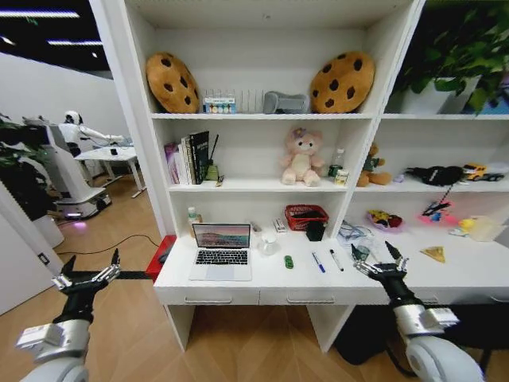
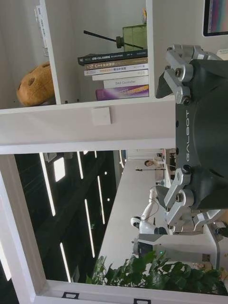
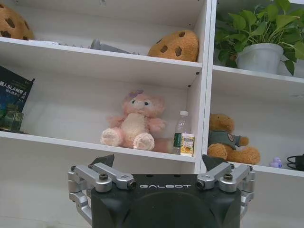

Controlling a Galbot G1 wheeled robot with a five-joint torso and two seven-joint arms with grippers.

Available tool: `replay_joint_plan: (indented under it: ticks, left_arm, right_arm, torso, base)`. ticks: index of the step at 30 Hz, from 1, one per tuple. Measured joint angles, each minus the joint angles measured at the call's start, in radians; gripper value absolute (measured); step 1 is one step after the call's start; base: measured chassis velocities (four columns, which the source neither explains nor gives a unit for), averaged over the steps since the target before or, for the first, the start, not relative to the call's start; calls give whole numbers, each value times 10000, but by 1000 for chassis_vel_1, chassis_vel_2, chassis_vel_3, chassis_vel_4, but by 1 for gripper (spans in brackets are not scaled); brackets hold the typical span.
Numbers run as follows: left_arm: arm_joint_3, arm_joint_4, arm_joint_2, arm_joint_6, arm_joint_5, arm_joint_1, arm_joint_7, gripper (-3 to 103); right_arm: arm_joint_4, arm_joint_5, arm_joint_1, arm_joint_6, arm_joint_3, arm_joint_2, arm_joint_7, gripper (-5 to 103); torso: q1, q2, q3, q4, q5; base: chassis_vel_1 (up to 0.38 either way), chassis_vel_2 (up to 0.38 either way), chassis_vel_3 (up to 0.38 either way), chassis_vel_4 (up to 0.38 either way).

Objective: Organize the objects on the table.

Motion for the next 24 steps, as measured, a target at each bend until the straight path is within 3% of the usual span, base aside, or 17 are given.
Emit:
replay_joint_plan:
  ticks: [24]
  left_arm:
    - [-57, -119, -347, -68, 46, 183, 38, 100]
  right_arm:
    - [75, -69, -23, -143, -133, 34, 67, 100]
  torso:
    - [8, -3, 2, 1, 0]
  base:
    - [0, 0, 0, 0]
